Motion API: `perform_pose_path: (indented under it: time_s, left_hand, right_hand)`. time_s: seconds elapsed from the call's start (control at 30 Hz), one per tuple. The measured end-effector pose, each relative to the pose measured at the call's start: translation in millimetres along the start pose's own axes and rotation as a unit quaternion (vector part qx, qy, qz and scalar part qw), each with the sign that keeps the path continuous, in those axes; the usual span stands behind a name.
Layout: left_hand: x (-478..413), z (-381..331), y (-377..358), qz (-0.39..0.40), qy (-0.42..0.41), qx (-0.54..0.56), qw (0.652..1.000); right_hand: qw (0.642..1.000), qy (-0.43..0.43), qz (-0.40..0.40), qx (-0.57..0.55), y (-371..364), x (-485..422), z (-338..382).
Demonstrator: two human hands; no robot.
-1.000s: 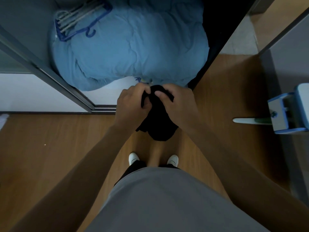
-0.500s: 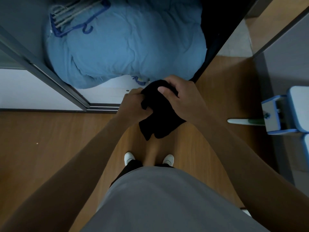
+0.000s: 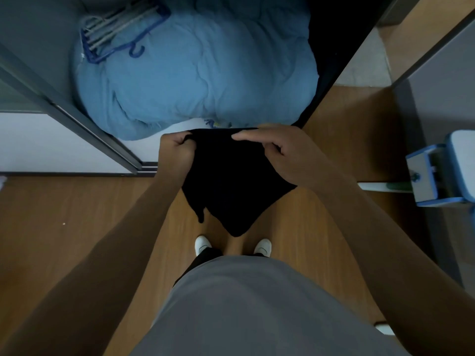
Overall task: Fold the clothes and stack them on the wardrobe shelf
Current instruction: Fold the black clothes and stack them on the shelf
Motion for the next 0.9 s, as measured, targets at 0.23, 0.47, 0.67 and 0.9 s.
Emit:
perform_pose_path:
  time_s: [0.23, 0.47, 0.67, 0.9]
  left_hand:
    - [5.1, -15.9, 9.8, -0.030, 0.049, 0.077, 0.995]
    - [10.6, -28.5, 12.9, -0.017, 0.043, 0.095, 0.994]
    - [12.0, -38.7, 10.9, -0.010, 0.006, 0.085, 0.996]
    - [12.7, -61.4, -6.4, 0.044, -0.121, -0.045, 0.991]
  right_hand:
    - [0.995, -0.055, 0.044, 0.066, -7.8, -3.9, -13.4]
    - [0.998, -0.041, -0.046, 0.006, 1.7, -17.3, 1.2]
    - [0.996, -0.013, -0.081, -0.035, 7.8, -25.8, 11.0]
    - [0.975, -0.186, 0.081, 0.090, -9.3, -34.0, -23.0]
Point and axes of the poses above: each hand's wrist, its own x-axis away from the middle knuckle, its own y-axis out of the back of the hand, z = x × y, the point moved 8 cm from there along -x, towards the middle knuckle, and after that the axes turned 10 degrees about x, right-handed, at the moved point
